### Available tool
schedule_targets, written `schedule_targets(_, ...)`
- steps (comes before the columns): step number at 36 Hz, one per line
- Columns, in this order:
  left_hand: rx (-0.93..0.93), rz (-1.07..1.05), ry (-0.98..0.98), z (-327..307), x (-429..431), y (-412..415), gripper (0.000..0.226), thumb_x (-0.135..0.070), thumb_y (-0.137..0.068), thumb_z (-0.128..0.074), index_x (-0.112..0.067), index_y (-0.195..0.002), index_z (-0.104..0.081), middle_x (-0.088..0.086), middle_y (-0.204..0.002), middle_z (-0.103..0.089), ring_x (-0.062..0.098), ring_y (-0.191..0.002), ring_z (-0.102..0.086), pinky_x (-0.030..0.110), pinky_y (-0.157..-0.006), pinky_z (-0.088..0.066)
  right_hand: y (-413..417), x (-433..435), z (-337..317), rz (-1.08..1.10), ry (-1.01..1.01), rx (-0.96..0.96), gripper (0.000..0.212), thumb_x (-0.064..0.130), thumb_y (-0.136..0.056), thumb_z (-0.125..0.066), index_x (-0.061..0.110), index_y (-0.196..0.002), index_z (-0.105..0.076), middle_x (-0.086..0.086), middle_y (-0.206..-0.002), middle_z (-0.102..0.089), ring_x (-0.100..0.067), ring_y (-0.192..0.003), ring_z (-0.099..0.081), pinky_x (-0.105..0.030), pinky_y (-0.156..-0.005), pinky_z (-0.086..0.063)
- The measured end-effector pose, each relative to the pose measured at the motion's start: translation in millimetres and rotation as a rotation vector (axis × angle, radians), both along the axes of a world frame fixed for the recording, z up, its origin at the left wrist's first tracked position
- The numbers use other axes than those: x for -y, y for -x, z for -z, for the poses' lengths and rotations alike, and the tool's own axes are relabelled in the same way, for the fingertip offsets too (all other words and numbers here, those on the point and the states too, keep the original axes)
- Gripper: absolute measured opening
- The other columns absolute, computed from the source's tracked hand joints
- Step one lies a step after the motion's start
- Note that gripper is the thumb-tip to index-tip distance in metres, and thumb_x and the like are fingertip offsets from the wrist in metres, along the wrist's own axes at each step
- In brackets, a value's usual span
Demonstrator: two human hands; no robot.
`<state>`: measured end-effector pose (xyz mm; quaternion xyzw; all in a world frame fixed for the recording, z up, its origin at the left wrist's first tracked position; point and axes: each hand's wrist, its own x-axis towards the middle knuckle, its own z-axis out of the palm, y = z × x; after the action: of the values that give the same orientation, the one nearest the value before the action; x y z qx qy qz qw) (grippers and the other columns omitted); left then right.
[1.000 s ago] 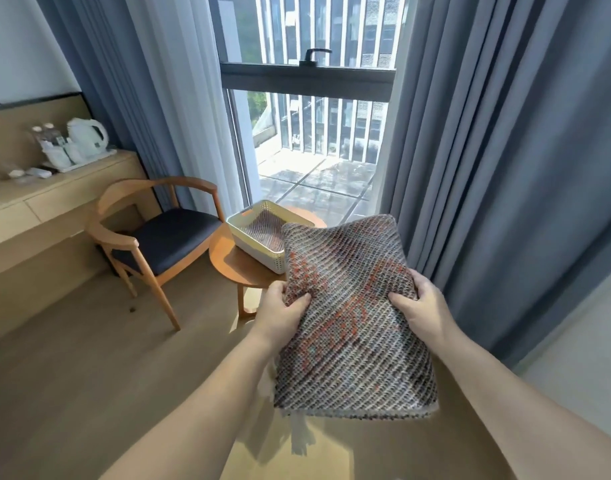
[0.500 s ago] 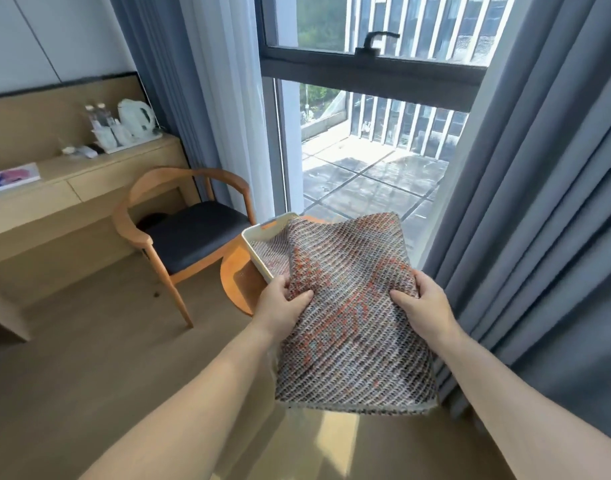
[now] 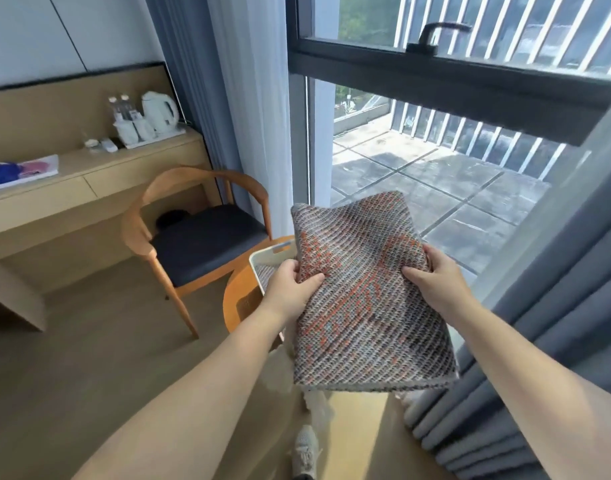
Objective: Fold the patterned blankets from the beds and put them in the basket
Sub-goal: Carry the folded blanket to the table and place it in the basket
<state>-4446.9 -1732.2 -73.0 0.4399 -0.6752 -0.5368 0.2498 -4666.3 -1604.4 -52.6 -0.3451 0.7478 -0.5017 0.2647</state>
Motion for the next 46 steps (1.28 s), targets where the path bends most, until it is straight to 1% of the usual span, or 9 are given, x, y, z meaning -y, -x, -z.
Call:
schedule_targets(12, -0.039, -0.012, -0.097, 22, 177, 98, 0.030, -0.030, -0.086, -0.067, -0.026, -0.111, -0.051, -0.003, -0.112, -0.064, 0.013, -0.103, -0.062, 0.041, -0.094, -0.050, 92, 185, 6, 0.035, -0.084, -0.115, 0.048, 0.004, -0.087, -0.063, 0.016, -0.133, -0.053, -0.001, -0.102, -0.066, -0.008, -0.084, -0.065, -0.003, -0.057, -0.040)
schedule_targets(16, 0.010, -0.063, -0.148, 42, 215, 109, 0.033, -0.027, -0.089, -0.063, -0.019, -0.118, -0.051, -0.001, -0.116, -0.063, 0.017, -0.107, -0.060, 0.039, -0.094, -0.049, 102, 234, 20, 0.039, -0.106, -0.149, 0.051, 0.001, -0.087, -0.063, 0.014, -0.135, -0.052, 0.000, -0.102, -0.064, 0.005, -0.073, -0.056, 0.001, -0.057, -0.038)
schedule_targets(19, 0.086, -0.118, -0.218, 69, 229, 103, 0.035, -0.027, -0.092, -0.059, -0.018, -0.124, -0.048, -0.003, -0.119, -0.060, 0.016, -0.108, -0.057, 0.037, -0.095, -0.047, 98, 261, 44, -0.006, -0.136, -0.148, 0.055, 0.000, -0.085, -0.064, 0.016, -0.136, -0.050, 0.005, -0.105, -0.063, -0.006, -0.087, -0.059, -0.018, -0.080, -0.044)
schedule_targets(26, 0.206, -0.275, -0.427, 146, 228, 69, 0.024, -0.025, -0.096, -0.050, -0.022, -0.120, -0.045, -0.001, -0.119, -0.056, 0.021, -0.108, -0.056, 0.048, -0.097, -0.047, 80, 303, 131, -0.225, -0.279, -0.184, 0.056, 0.021, -0.081, -0.066, 0.045, -0.127, -0.047, 0.018, -0.113, -0.062, -0.012, -0.105, -0.061, -0.041, -0.092, -0.050)
schedule_targets(28, 0.257, -0.324, -0.450, 166, 219, 58, 0.017, -0.025, -0.097, -0.049, -0.023, -0.113, -0.045, 0.000, -0.118, -0.055, 0.022, -0.107, -0.054, 0.047, -0.097, -0.045, 68, 304, 146, -0.269, -0.328, -0.202, 0.056, 0.028, -0.080, -0.062, 0.048, -0.130, -0.046, 0.017, -0.109, -0.063, -0.007, -0.098, -0.060, -0.032, -0.088, -0.051)
schedule_targets(31, 0.336, -0.381, -0.454, 185, 207, 47, 0.019, -0.024, -0.097, -0.048, -0.019, -0.115, -0.045, 0.001, -0.120, -0.054, 0.022, -0.108, -0.052, 0.039, -0.094, -0.044, 56, 303, 161, -0.320, -0.402, -0.154, 0.052, 0.014, -0.092, -0.059, 0.031, -0.138, -0.043, 0.009, -0.107, -0.059, -0.001, -0.066, -0.053, -0.001, -0.054, -0.039)
schedule_targets(36, 0.435, -0.396, -0.439, 202, 199, 44, 0.020, -0.023, -0.097, -0.047, -0.014, -0.114, -0.044, 0.003, -0.115, -0.053, 0.021, -0.102, -0.052, 0.034, -0.084, -0.042, 49, 299, 193, -0.358, -0.480, -0.061, 0.057, 0.017, -0.096, -0.055, 0.031, -0.146, -0.032, 0.020, -0.102, -0.059, -0.034, -0.087, -0.066, -0.045, -0.068, -0.057)
schedule_targets(40, 0.469, -0.403, -0.429, 209, 196, 48, 0.019, -0.023, -0.098, -0.046, -0.012, -0.114, -0.044, 0.004, -0.112, -0.054, 0.019, -0.094, -0.051, 0.032, -0.079, -0.042, 54, 301, 216, -0.376, -0.514, -0.038, 0.051, 0.017, -0.096, -0.055, 0.031, -0.141, -0.037, 0.009, -0.115, -0.062, -0.014, -0.071, -0.066, -0.036, -0.058, -0.058)
schedule_targets(46, 0.502, -0.431, -0.345, 219, 194, 51, 0.032, -0.019, -0.099, -0.043, -0.012, -0.130, -0.041, 0.000, -0.117, -0.054, 0.020, -0.100, -0.054, 0.029, -0.079, -0.042, 55, 297, 244, -0.395, -0.539, -0.064, 0.059, 0.024, -0.095, -0.056, 0.033, -0.147, -0.029, 0.004, -0.141, -0.050, -0.020, -0.116, -0.056, -0.044, -0.092, -0.052)
